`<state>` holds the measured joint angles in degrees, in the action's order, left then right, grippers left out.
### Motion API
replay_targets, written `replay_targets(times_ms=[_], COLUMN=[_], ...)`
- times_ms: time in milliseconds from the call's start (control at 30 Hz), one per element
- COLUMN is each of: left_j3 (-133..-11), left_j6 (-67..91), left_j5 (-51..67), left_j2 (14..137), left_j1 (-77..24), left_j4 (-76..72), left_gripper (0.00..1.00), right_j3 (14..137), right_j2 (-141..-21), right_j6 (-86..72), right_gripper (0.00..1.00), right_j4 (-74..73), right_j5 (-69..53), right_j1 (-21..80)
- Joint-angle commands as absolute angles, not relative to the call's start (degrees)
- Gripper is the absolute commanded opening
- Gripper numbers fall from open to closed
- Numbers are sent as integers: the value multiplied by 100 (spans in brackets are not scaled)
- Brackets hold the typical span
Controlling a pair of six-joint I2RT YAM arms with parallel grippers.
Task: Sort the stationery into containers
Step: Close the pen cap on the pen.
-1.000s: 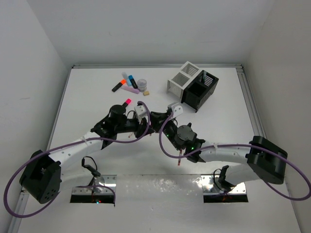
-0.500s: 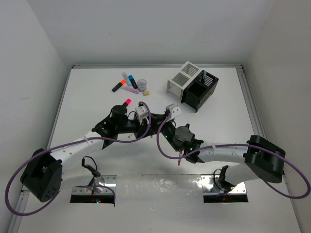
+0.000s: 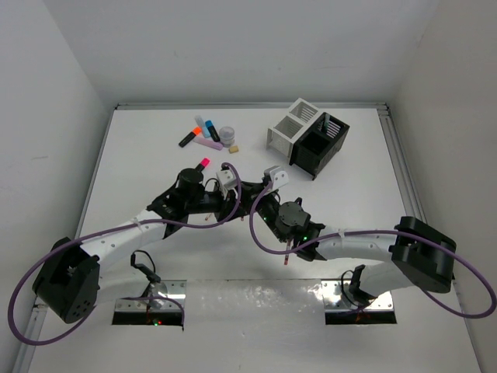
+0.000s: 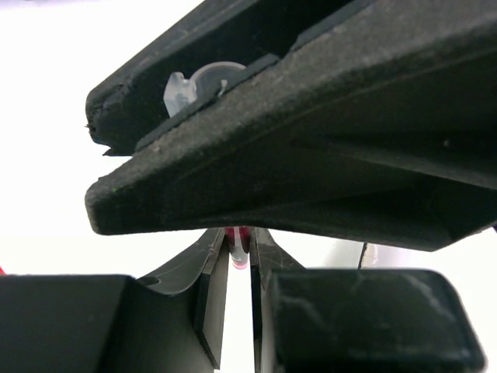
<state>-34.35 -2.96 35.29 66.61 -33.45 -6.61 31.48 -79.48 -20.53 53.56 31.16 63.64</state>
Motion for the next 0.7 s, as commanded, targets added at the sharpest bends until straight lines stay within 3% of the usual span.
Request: replay_targets(times_ms=[0, 667], left_j3=[-4184, -4228], left_j6=[-299, -299], left_j5=[3410, 3357], left_j2=[6381, 6398], left_j1=[-3313, -3278], left_j4=[-2830, -2874], left_gripper=[0, 0], right_j3=[2830, 2786], right_j2=[-8288, -8481], right_j6=[-2206, -2294], right_gripper=[0, 0], right_j4=[3656, 3621], right_j5=[2566, 2558], right_j1=[6715, 6776])
